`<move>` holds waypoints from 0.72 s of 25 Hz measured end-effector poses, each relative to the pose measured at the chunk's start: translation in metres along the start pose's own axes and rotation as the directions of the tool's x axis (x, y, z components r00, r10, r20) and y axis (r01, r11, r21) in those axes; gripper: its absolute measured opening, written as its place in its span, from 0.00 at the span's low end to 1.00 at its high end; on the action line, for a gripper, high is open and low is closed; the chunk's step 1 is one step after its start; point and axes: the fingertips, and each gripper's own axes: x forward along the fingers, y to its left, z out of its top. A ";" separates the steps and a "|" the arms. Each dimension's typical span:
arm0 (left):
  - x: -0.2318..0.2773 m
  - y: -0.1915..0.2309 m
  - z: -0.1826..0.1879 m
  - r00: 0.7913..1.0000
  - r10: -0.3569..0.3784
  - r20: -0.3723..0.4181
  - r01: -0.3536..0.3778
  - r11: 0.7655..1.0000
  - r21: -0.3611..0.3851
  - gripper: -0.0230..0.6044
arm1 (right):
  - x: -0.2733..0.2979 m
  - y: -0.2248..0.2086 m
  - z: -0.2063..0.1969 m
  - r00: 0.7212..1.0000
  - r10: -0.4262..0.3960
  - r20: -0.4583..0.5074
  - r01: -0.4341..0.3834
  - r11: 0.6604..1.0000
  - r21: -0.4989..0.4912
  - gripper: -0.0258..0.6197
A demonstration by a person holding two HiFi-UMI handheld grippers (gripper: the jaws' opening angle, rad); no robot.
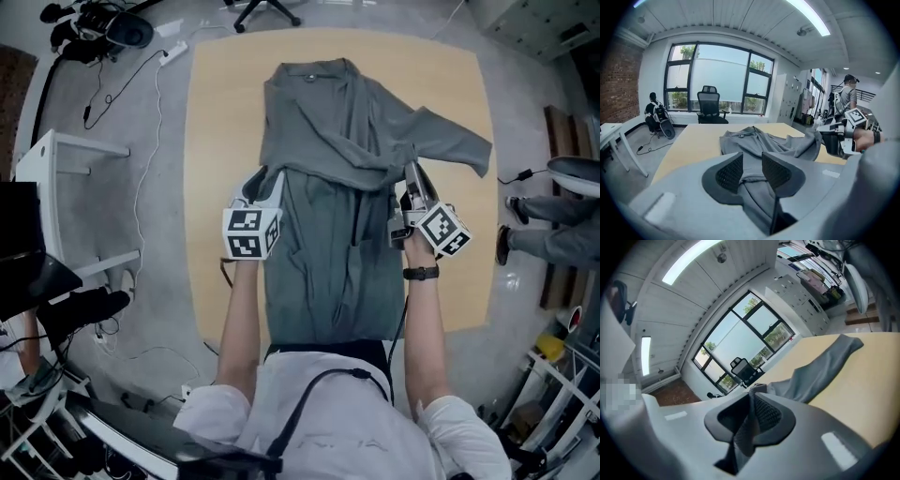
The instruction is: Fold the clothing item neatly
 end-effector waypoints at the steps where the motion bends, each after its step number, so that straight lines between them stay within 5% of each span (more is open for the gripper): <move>1: 0.000 -0.006 0.002 1.000 -0.010 0.003 0.010 1.000 -0.007 0.25 | -0.008 -0.006 -0.011 1.000 -0.019 -0.010 0.019 1.000 -0.002 0.09; 5: -0.001 -0.029 0.007 0.998 -0.058 0.001 0.058 0.998 0.027 0.25 | -0.031 -0.037 -0.046 0.996 -0.091 -0.021 0.092 0.993 0.078 0.10; 7: 0.000 -0.033 0.009 0.998 -0.064 -0.005 0.064 0.997 0.050 0.25 | -0.038 -0.049 -0.056 0.991 -0.126 -0.039 0.129 0.989 0.078 0.18; 10: -0.002 -0.035 0.008 0.999 -0.054 -0.004 0.054 0.998 0.037 0.25 | -0.052 -0.068 -0.071 0.968 -0.229 -0.107 0.225 0.973 -0.050 0.36; 13: -0.001 -0.044 0.007 0.998 -0.064 -0.013 0.064 0.996 0.054 0.25 | -0.064 -0.082 -0.075 0.945 -0.294 -0.144 0.272 0.950 -0.155 0.40; 18: 0.003 -0.066 0.013 0.995 -0.100 -0.024 0.102 0.990 0.101 0.25 | -0.074 -0.084 -0.067 0.947 -0.287 -0.145 0.256 0.947 -0.196 0.41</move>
